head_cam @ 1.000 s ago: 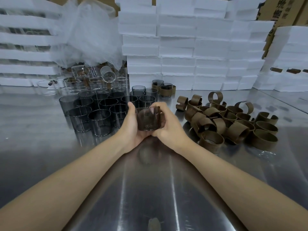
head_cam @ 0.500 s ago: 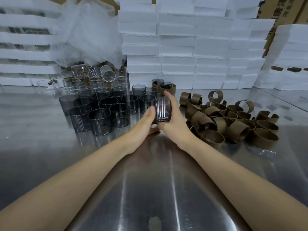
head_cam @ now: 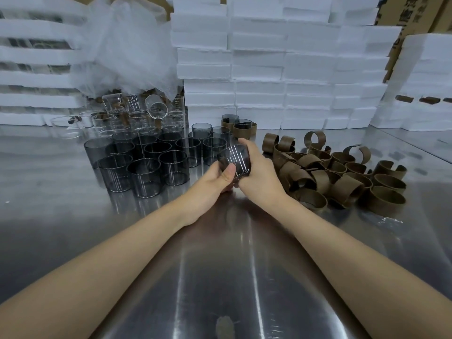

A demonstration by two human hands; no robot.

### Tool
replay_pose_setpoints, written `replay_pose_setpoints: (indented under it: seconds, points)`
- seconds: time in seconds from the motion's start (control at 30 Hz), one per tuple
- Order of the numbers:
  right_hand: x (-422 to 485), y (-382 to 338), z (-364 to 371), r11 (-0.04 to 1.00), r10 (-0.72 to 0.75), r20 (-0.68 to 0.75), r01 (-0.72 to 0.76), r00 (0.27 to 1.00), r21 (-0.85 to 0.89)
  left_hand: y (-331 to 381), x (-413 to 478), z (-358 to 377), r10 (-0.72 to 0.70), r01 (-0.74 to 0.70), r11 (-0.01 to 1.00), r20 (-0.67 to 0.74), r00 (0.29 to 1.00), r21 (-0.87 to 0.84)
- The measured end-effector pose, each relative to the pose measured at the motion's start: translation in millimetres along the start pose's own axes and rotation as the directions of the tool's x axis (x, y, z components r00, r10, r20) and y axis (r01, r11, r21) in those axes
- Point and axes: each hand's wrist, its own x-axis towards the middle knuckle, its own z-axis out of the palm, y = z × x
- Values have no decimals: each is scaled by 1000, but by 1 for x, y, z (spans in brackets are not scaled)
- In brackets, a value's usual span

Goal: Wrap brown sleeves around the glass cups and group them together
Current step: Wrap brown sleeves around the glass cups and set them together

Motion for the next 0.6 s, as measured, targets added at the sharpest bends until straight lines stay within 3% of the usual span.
replay_pose_setpoints:
  seconds: [0.17, 0.27, 0.33, 0.4, 0.47, 0.53, 0.6]
  points:
    - [-2, -5, -2, 968, 49, -33, -56, 998, -244, 0, 3, 0, -25, 25, 1000, -56, 998, -8]
    - [-1, -8, -4, 861, 58, -68, -84, 996, -501, 0, 3, 1, 1, 0, 1000, -81, 997, 10]
    - [-1, -6, -5, 810, 82, -105, -128, 991, -572, 0, 4, 3, 42, -43, 999, -111, 993, -8]
    - [-1, 0, -6, 902, 154, -146, -200, 977, -382, 0, 4, 5, 90, -99, 994, -194, 977, -36]
    - [-1, -2, -5, 969, 245, -157, -237, 957, 73, 1, 5, 3, 134, -138, 990, -307, 942, 8]
    - [-1, -10, 2, 865, 324, -98, -253, 941, 433, 1, 6, -2, 167, -129, 984, -379, 910, 125]
    - [-4, -16, 11, 703, 357, 29, -289, 934, 650, 2, 5, -5, 226, -129, 953, -364, 903, 273]
